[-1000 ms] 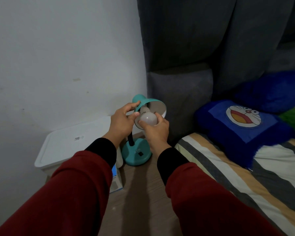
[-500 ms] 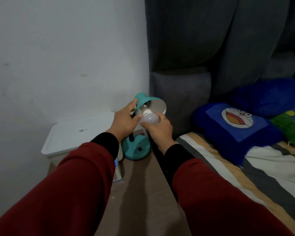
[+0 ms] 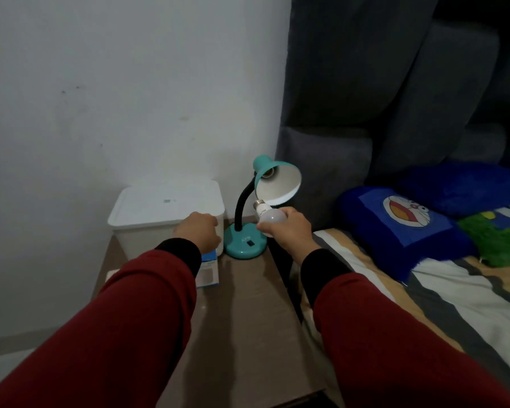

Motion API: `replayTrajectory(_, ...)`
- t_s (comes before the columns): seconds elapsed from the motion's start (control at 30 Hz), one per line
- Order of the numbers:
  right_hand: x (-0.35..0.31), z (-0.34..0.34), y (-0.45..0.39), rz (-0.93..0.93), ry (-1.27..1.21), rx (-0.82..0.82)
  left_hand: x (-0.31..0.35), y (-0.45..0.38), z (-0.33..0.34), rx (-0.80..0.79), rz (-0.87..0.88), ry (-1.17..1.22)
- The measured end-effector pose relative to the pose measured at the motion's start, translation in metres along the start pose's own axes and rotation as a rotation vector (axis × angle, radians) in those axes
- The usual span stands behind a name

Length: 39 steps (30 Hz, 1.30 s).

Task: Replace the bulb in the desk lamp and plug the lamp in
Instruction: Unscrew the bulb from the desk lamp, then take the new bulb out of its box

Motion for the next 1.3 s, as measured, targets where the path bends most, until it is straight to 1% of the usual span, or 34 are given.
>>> replayTrajectory(0.2, 0.018, 0.030, 0.021, -0.025, 0.102, -0.107, -0.032, 0.021, 0.036, 0.019, -0.051, -0.063)
replayTrajectory(0.33, 0.037, 0.056, 0.026, -0.009, 0.147, -0.161, -0.045, 0.025, 0.058, 0.101, -0.032, -0.067)
replayTrajectory(0.43, 0.049, 0.075, 0.026, 0.018, 0.150, -0.184, -0.052, 0.023, 0.072, 0.119, 0.001, -0.055)
replayTrajectory(0.53, 0.061, 0.091, 0.024, 0.034, 0.152, -0.197, -0.059, 0.022, 0.084, 0.164, 0.009, 0.035)
replayTrajectory(0.63, 0.072, 0.105, 0.027, 0.066, 0.130, -0.189, -0.065, 0.022, 0.090, 0.243, 0.027, 0.135)
replayTrajectory(0.8, 0.085, 0.129, 0.028, 0.123, 0.047, -0.246, -0.071, 0.022, 0.098, 0.342, 0.059, 0.282)
replayTrajectory(0.87, 0.088, 0.139, 0.027, 0.130, 0.011, -0.228, -0.073, 0.021, 0.101, 0.387, 0.050, 0.345)
replayTrajectory(0.93, 0.091, 0.148, 0.026, 0.146, -0.009, -0.206, -0.075, 0.018, 0.104, 0.376, 0.063, 0.385)
replayTrajectory(1.03, 0.093, 0.153, 0.021, 0.177, -0.009, -0.237, -0.077, 0.015, 0.107, 0.391, 0.078, 0.423)
replayTrajectory(1.13, 0.086, 0.150, 0.018, 0.134, 0.030, -0.271, -0.079, 0.011, 0.107, 0.408, 0.030, 0.499)
replayTrajectory(1.23, 0.072, 0.145, 0.014, -0.048, 0.048, -0.162, -0.081, 0.008, 0.109, 0.422, -0.019, 0.561)
replayTrajectory(1.3, 0.057, 0.144, 0.014, -0.140, 0.044, -0.132, -0.082, 0.007, 0.111, 0.420, -0.066, 0.604)
Point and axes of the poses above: each hand's wrist, its own y-axis away from the middle knuckle, its own z-axis out of the palm, x = y × z, the point moved 3 cm from there along -y, towards the middle knuckle, and after that the axes turned 3 degrees about x, right-handed, at the moved point
